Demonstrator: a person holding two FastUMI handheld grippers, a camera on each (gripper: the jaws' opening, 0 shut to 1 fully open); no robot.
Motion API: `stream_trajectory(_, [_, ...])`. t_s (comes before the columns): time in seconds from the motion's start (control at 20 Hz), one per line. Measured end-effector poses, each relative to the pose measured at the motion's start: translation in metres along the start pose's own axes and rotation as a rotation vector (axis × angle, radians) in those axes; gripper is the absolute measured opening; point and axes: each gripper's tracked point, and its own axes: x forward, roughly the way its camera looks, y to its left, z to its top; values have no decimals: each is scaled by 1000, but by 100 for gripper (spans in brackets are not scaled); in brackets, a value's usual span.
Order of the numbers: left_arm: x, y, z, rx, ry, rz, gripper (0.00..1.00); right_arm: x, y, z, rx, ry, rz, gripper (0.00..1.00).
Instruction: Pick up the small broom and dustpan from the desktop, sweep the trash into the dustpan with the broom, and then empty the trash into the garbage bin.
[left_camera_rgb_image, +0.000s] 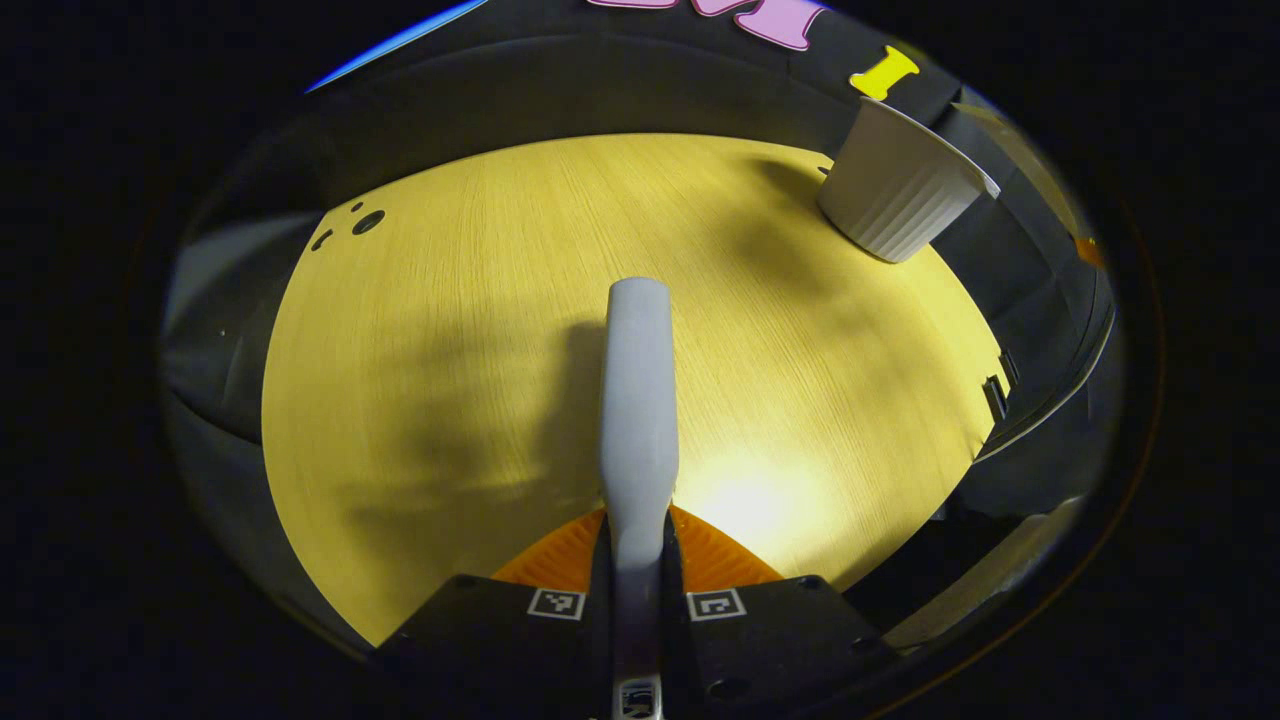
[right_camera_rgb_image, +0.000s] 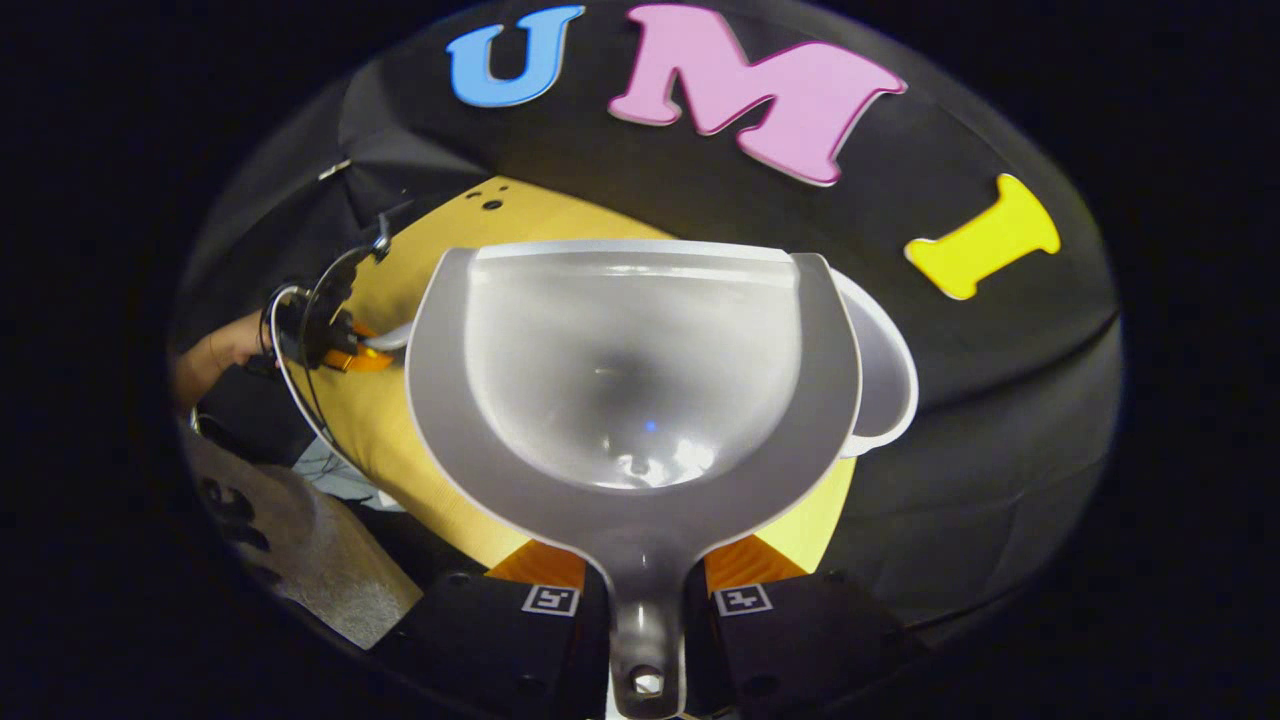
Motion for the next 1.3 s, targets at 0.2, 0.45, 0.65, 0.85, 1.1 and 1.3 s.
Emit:
stream_trajectory(0.2, [5,4,1,6,3,36,23,48,42,-30,-12,51,59,39])
stream_trajectory(0.45, [12,4,2,7,12,67,23,115,71,-59,-22,123,79,34])
stream_trajectory(0.65, [16,7,4,-7,16,81,23,155,76,-74,-8,167,70,34])
stream_trajectory(0.85, [18,7,9,-11,15,101,23,183,75,-79,18,180,59,34])
stream_trajectory(1.1, [31,14,22,-12,11,130,23,200,69,-93,42,201,58,34])
stream_trajectory(1.3, [36,18,29,1,10,140,26,201,63,-103,51,214,64,34])
